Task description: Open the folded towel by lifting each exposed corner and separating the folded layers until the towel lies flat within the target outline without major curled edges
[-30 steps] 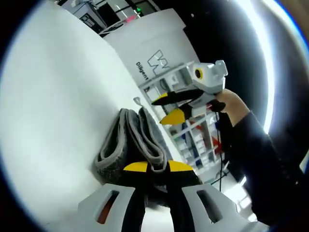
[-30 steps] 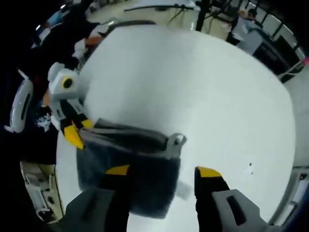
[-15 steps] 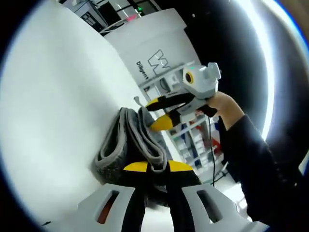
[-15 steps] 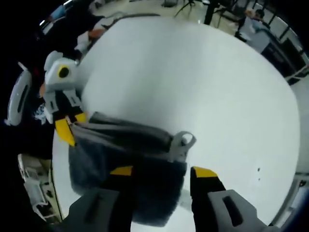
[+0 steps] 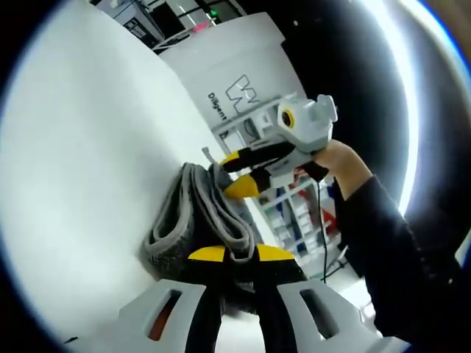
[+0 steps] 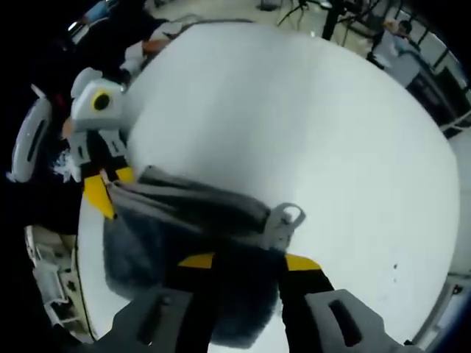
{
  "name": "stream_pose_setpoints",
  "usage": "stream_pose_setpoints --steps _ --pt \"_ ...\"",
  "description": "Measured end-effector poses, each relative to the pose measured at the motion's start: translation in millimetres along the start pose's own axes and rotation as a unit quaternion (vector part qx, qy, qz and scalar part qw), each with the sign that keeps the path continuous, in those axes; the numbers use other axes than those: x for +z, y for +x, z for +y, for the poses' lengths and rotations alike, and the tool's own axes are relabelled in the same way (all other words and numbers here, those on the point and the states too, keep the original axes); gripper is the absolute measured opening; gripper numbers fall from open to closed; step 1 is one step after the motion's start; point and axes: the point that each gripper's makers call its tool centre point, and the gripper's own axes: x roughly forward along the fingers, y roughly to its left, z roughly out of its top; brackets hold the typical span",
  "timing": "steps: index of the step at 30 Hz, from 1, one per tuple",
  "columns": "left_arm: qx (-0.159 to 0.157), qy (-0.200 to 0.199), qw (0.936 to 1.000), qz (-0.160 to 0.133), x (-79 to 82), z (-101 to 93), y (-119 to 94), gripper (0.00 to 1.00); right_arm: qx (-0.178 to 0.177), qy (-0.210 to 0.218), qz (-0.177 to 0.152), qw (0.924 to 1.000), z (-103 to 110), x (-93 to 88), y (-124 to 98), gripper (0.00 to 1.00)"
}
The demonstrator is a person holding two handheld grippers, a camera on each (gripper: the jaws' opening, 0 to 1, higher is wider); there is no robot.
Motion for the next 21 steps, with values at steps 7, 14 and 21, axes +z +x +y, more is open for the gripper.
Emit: stream_pose_setpoints --steps 7,14,21 --pt "0.001 0.0 1.0 0.002 0.7 0.5 -1.1 0.12 0.002 -0.015 0.012 0.9998 15.0 1.0 9.0 0.21" --pt "0.001 0.003 1.0 -0.001 1.5 -0.3 -2.0 0.12 0.01 -0.008 0.004 0.9999 17.8 0.6 5.0 0.06" --pt "-0.009 0.017 0.9998 -0.002 2.1 -6.7 -1.4 0.1 0.011 0.002 -0.009 0.9999 23.1 -0.3 0.8 0.05"
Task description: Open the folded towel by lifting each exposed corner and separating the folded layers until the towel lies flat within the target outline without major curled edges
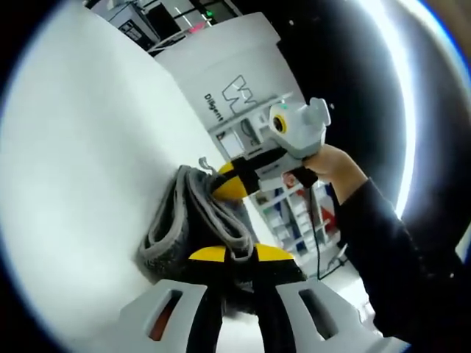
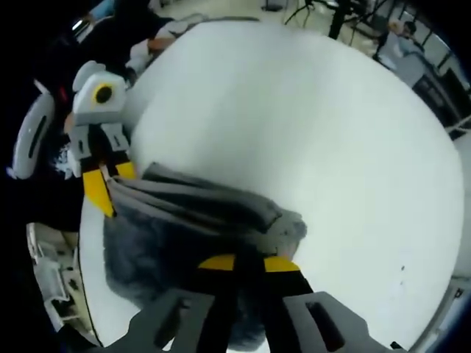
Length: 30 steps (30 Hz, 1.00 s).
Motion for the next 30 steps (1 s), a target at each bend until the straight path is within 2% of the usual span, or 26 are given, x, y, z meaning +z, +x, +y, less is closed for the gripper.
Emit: stream_pose_setpoints --steps 7,10,11,12,19,30 --pt "-0.013 0.026 0.9995 -0.016 7.7 -7.9 1.4 0.09 -0.011 -0.006 -0.023 0.9997 -0.9 3.1 -8.0 0.05" --pt "-0.019 0.059 0.9978 -0.023 12.1 -14.5 0.7 0.09 -0.014 -0.007 -0.037 0.9992 0.0 5.6 -12.0 0.05" --pt "-0.02 0.065 0.9974 -0.024 12.6 -15.6 0.5 0.09 -0.016 -0.006 -0.045 0.9988 -4.8 8.5 -19.5 0.06" --pt "-0.023 0.087 0.9956 -0.025 13.8 -19.4 0.3 0.09 -0.018 -0.004 -0.049 0.9986 -8.7 8.6 -23.7 0.06" --pt "-0.029 0.12 0.9922 -0.019 7.9 -27.3 1.4 0.08 -0.033 0.008 -0.063 0.9975 -12.9 2.2 -39.2 0.07" --pt "-0.052 0.182 0.9817 -0.021 16.3 -56.2 1.6 0.08 -0.045 0.017 -0.104 0.9934 -19.4 4.1 -65.5 0.07"
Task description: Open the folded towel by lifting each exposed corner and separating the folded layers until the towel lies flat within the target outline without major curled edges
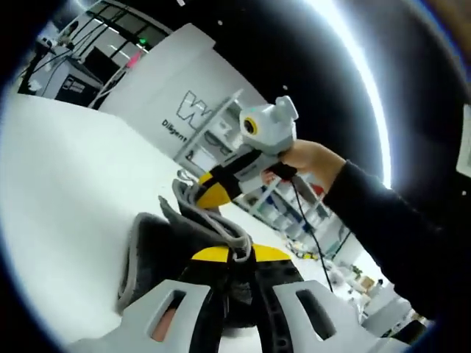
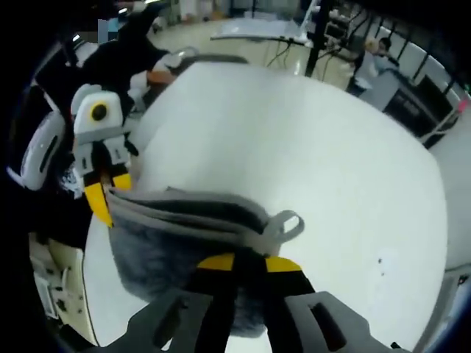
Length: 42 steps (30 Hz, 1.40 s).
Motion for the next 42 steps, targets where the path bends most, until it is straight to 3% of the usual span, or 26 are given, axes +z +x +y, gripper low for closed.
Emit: stream_pose_setpoints --steps 10,20,30,42 --pt "-0.007 0.057 0.9983 0.011 -1.3 -9.8 9.2 0.08 -0.028 -0.002 -0.029 0.9992 5.1 -7.2 -12.0 0.07" --pt "-0.02 0.085 0.9961 0.017 0.3 -19.8 13.4 0.08 -0.051 0.003 -0.054 0.9973 9.1 -13.2 -25.3 0.07" --pt "-0.036 0.134 0.9899 0.028 0.0 -36.0 18.0 0.08 -0.069 0.018 -0.07 0.995 17.3 -20.6 -33.6 0.08" --pt "-0.055 0.147 0.9869 0.037 -8.8 -53.2 20.6 0.08 -0.086 0.03 -0.074 0.993 16.8 -36.2 -46.0 0.08"
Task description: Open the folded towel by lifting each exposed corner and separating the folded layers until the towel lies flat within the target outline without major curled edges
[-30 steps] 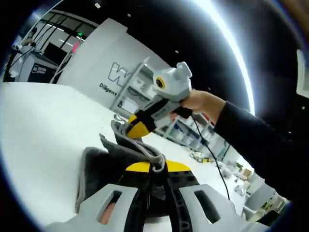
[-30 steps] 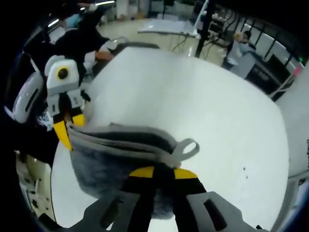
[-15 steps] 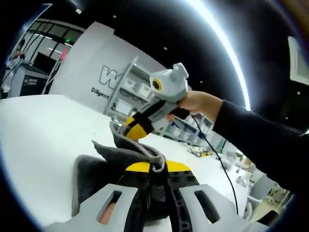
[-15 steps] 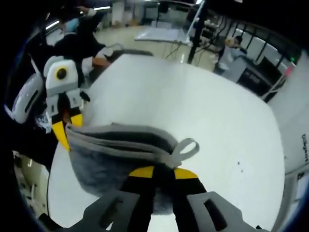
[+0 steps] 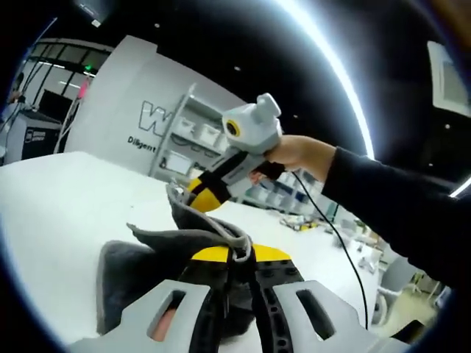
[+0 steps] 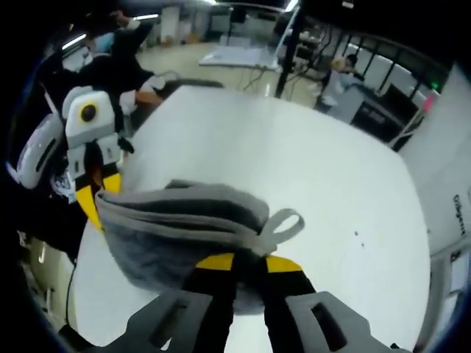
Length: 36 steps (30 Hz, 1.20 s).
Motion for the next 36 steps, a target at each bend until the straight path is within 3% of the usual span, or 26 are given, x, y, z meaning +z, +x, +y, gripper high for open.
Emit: stream_pose_setpoints --steps 29,36 --pt "-0.021 0.022 0.9992 0.025 -13.1 -19.6 15.1 0.08 -0.028 0.016 0.019 0.9993 -5.6 -37.9 -20.7 0.08" --pt "-0.022 0.038 0.9985 0.033 -18.1 -24.2 19.1 0.08 -0.038 0.014 0.019 0.999 6.2 -44.7 -21.4 0.08"
